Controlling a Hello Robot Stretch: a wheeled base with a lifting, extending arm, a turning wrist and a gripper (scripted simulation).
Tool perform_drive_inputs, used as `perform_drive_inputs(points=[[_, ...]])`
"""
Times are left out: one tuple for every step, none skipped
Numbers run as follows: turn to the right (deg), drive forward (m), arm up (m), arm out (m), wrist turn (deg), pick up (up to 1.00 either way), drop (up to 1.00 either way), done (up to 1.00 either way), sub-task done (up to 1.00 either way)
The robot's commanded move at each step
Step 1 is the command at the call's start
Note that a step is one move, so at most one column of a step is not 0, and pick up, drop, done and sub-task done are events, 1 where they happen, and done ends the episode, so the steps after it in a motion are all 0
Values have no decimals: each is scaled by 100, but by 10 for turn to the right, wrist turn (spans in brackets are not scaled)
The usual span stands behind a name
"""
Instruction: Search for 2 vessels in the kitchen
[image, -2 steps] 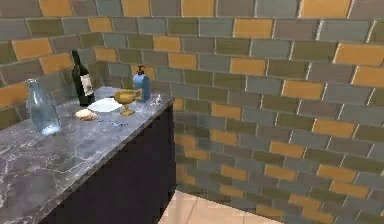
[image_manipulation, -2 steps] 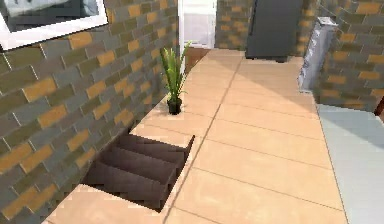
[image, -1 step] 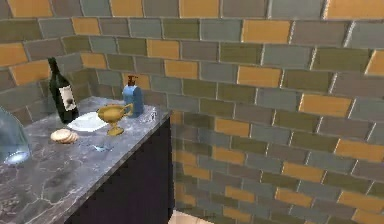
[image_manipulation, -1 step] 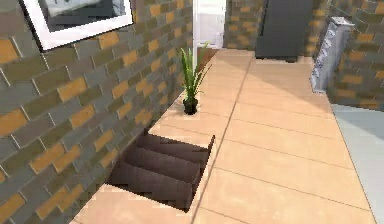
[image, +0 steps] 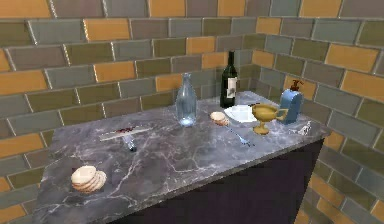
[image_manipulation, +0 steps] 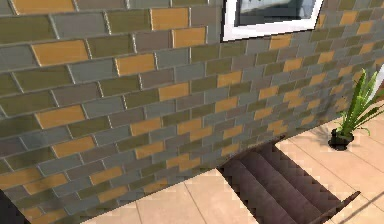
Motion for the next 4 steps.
perform_drive_inputs(points=[[0, 0, 0, 0, 0, 0, 0, 0, 100], [450, 0, 0, 0, 0, 0, 0, 0, 0], [120, 0, 0, 0, 0, 0, 0, 0, 0], [0, 25, 0, 0, 0, 0, 0, 0, 0]])
